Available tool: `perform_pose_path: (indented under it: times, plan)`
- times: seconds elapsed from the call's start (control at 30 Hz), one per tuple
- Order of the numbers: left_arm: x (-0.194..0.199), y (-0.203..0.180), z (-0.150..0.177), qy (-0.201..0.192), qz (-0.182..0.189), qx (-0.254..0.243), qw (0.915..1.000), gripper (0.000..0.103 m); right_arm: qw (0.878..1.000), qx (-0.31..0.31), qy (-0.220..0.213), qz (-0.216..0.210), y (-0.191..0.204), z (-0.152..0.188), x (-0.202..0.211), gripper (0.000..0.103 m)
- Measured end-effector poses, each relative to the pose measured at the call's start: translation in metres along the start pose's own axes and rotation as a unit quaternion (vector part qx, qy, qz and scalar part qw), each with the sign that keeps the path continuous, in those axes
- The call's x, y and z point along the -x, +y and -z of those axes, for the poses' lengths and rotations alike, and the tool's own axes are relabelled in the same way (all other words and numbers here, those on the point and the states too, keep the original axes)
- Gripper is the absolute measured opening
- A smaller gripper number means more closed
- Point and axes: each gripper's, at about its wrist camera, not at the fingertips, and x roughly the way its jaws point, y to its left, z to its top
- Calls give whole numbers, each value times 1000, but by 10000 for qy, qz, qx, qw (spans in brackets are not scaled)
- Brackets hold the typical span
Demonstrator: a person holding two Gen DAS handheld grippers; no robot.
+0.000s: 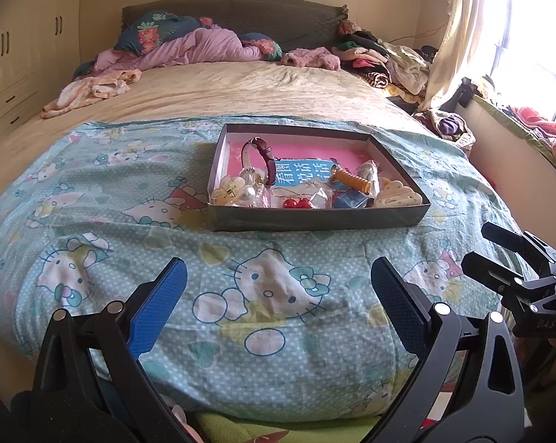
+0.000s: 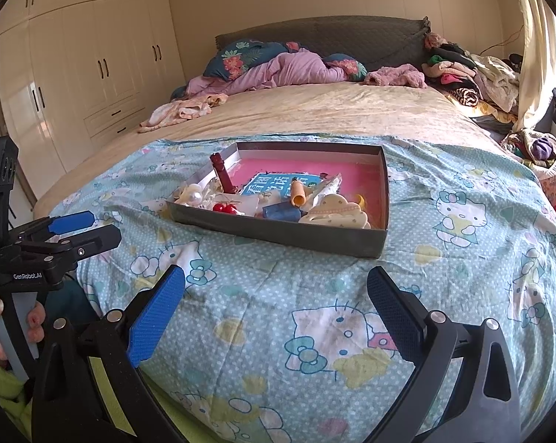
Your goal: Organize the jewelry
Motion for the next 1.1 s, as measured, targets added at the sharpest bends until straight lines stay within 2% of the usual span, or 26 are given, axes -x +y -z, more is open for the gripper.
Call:
perform_pose_path:
  times: [1.1]
  plan:
    - [-1, 0, 1, 48, -38, -11, 10000, 93, 10000, 18, 27, 5, 0, 2, -1, 98]
